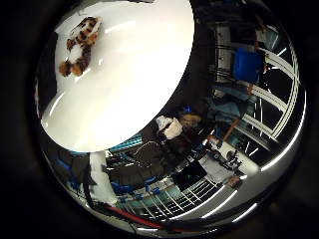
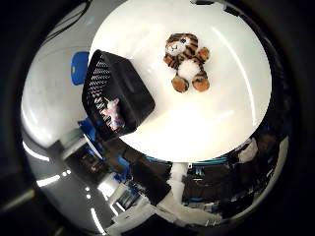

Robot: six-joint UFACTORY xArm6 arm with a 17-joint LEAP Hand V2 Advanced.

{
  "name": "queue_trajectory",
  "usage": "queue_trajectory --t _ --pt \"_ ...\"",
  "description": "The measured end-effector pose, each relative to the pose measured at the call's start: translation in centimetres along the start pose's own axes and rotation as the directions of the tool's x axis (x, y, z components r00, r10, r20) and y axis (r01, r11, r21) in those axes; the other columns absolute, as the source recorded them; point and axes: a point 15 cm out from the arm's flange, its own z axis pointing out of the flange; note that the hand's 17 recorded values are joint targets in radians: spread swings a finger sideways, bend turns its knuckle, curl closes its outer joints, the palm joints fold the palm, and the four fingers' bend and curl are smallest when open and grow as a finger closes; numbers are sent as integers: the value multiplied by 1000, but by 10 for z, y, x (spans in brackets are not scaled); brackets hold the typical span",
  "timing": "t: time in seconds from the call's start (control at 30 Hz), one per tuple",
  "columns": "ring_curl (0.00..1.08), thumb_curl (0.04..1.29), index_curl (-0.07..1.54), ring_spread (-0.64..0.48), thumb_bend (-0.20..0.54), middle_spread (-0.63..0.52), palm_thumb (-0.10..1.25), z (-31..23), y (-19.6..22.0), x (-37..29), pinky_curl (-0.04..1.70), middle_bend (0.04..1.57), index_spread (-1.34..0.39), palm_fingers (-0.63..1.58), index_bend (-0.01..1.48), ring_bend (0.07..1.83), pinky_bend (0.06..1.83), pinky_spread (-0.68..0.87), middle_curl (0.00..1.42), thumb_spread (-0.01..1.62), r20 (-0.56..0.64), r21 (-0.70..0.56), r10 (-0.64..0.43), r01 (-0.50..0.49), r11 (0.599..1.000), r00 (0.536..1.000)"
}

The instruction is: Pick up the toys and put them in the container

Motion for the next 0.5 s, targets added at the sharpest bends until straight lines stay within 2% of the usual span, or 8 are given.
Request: queue_trajectory --t 0.5 --pt "249 269 247 302 -23 260 309 36 -40 -40 290 199 -87 -4 148 399 642 479 327 1082 -16 107 3 -2 994 1000"
